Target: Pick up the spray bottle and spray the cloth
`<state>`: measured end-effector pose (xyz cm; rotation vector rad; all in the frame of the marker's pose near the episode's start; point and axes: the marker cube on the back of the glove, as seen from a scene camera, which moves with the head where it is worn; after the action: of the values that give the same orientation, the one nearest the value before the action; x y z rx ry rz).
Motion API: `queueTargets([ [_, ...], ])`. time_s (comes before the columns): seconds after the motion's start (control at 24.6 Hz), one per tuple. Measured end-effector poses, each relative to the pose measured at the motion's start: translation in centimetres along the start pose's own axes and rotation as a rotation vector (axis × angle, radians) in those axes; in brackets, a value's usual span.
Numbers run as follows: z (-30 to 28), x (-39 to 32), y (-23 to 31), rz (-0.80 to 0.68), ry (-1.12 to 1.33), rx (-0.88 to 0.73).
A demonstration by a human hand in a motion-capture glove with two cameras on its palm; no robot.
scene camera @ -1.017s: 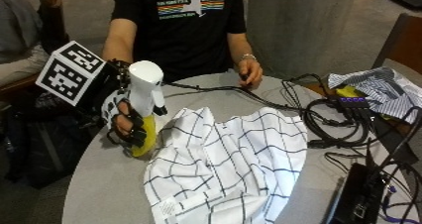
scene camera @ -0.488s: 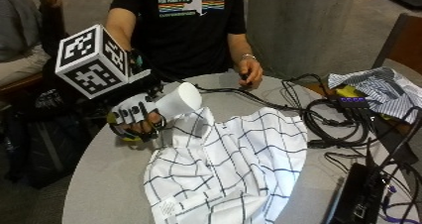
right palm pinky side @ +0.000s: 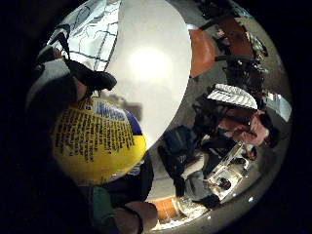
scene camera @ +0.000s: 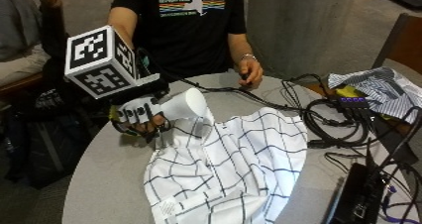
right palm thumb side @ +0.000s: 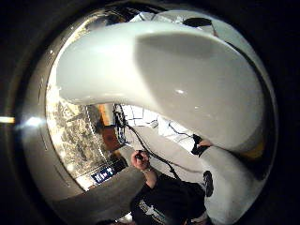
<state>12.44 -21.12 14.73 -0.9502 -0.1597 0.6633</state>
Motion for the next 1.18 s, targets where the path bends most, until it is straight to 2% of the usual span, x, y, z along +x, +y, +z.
queueTargets([
  [0.94,-0.1,-0.5,0.3,0.022,0.084,-0.036],
  [1.18,-0.5,-0.9,1.1,-0.039,-0.016,0.018],
])
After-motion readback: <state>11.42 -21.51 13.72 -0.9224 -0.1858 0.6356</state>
